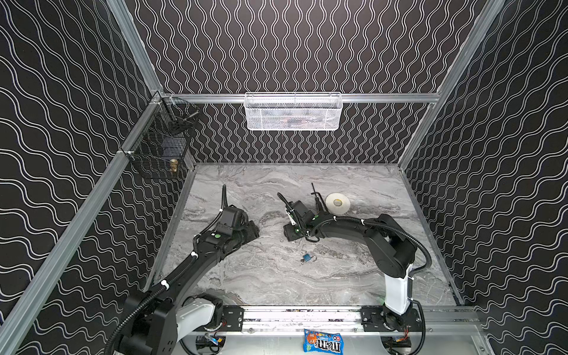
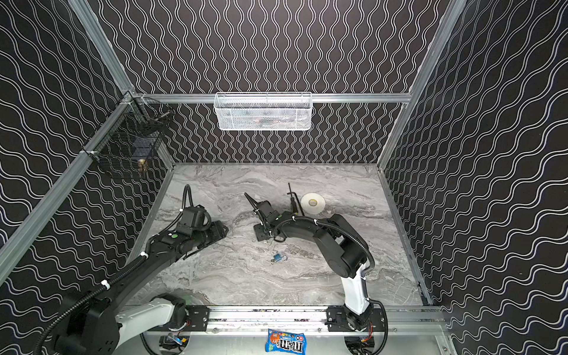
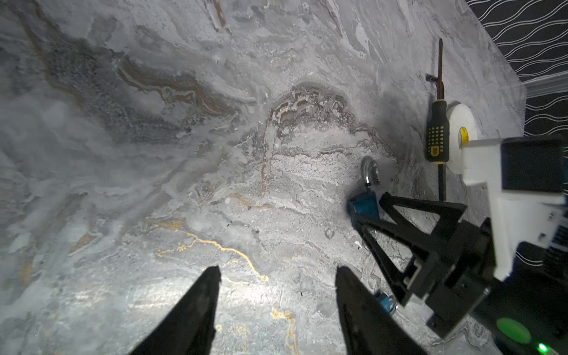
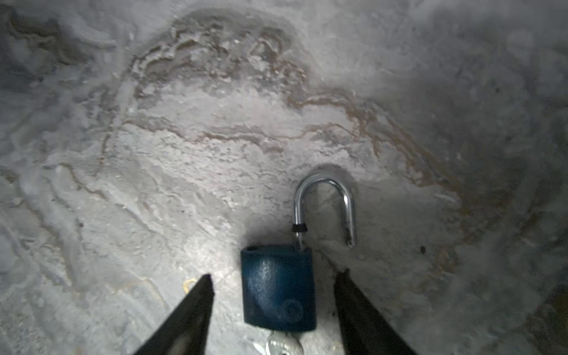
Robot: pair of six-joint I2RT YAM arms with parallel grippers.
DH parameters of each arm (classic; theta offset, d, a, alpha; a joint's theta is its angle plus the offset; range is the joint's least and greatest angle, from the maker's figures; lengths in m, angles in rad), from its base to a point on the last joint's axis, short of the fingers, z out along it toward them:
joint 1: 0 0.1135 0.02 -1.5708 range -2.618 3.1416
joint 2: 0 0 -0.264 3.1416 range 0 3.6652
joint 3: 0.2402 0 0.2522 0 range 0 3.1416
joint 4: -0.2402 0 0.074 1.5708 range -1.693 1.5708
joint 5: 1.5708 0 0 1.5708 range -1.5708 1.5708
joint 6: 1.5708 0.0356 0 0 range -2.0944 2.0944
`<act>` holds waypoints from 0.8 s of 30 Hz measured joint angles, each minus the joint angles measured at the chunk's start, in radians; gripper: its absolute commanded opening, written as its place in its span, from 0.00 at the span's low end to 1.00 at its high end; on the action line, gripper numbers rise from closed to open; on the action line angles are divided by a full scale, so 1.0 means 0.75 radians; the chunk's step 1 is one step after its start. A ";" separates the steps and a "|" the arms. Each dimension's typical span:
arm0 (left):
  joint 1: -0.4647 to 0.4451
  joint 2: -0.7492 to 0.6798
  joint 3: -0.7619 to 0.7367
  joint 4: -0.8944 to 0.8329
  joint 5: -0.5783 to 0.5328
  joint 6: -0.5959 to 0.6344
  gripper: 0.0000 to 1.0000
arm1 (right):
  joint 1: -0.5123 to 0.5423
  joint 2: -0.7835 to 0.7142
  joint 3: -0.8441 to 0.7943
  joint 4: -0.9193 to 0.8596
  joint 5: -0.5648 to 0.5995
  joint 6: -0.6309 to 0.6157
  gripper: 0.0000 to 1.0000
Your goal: Unlock with the key
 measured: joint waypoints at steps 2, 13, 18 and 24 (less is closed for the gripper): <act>0.014 -0.001 0.017 -0.011 -0.034 0.001 0.89 | -0.016 -0.065 0.001 -0.030 0.002 0.001 0.76; 0.306 0.253 0.179 0.112 -0.712 0.295 0.97 | -0.704 -0.727 -0.444 0.148 0.385 0.003 0.99; 0.346 0.348 -0.102 0.543 -0.817 0.573 0.98 | -1.121 -0.822 -0.905 0.524 0.516 -0.047 0.99; 0.345 0.454 -0.388 1.153 -0.709 0.837 0.99 | -1.276 -0.685 -1.141 1.013 0.317 -0.111 0.99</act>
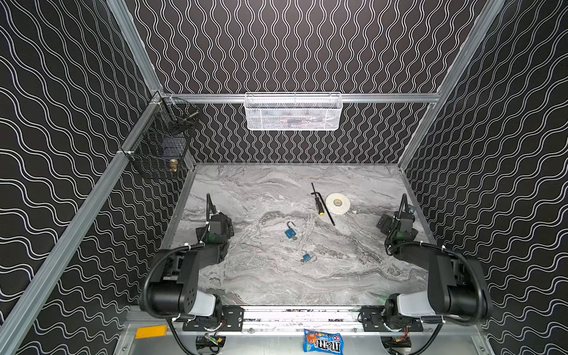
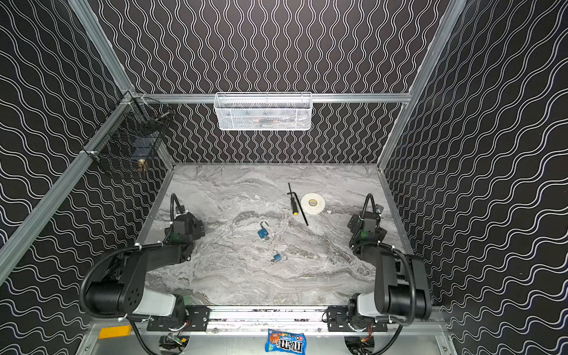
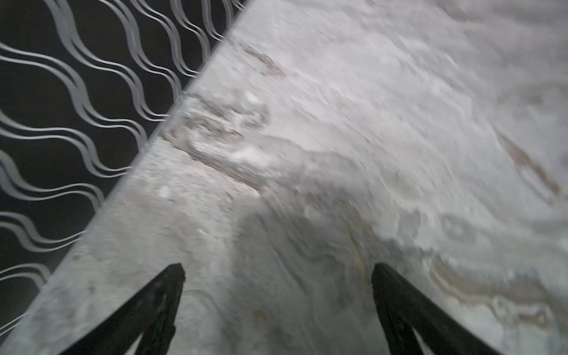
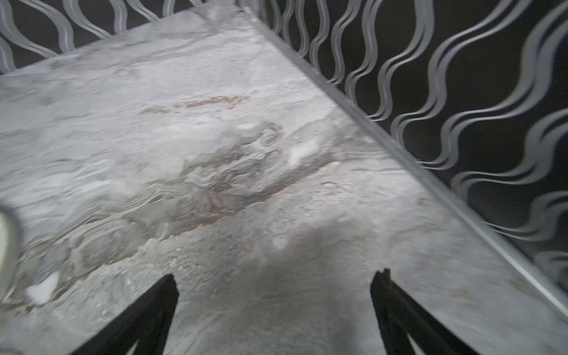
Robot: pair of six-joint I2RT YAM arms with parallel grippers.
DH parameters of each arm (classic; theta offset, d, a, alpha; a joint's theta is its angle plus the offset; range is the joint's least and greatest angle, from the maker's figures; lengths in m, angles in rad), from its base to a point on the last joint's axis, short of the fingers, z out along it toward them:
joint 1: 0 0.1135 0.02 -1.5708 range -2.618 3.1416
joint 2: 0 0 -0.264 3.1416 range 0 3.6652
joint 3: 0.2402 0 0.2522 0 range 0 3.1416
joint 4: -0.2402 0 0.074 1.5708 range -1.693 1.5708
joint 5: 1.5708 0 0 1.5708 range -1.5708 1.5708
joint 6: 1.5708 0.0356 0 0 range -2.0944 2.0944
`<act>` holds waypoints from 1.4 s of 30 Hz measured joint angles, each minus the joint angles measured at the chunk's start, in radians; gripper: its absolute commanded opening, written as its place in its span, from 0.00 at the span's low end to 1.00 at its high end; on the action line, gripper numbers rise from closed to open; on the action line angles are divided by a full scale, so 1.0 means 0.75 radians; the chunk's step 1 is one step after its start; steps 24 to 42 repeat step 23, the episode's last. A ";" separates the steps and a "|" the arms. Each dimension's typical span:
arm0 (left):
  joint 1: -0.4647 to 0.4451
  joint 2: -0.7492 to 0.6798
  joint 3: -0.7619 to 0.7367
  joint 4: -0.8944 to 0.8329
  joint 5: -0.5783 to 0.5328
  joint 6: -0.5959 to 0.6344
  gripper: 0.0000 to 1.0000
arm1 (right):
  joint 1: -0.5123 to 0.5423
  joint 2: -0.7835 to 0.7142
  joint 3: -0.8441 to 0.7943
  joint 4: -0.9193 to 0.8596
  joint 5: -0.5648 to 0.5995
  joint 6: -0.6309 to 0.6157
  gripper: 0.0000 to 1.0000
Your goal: Unlock with the key
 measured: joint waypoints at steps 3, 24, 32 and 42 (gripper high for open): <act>-0.010 0.119 -0.054 0.362 0.124 0.076 0.99 | 0.030 0.037 -0.030 0.222 -0.138 -0.076 0.99; -0.052 0.261 -0.039 0.675 0.203 0.176 0.99 | 0.111 0.123 -0.196 0.800 -0.281 -0.235 0.99; -0.052 0.261 -0.039 0.675 0.203 0.176 0.99 | 0.111 0.123 -0.196 0.800 -0.281 -0.235 0.99; -0.052 0.261 -0.039 0.675 0.203 0.176 0.99 | 0.111 0.123 -0.196 0.800 -0.281 -0.235 0.99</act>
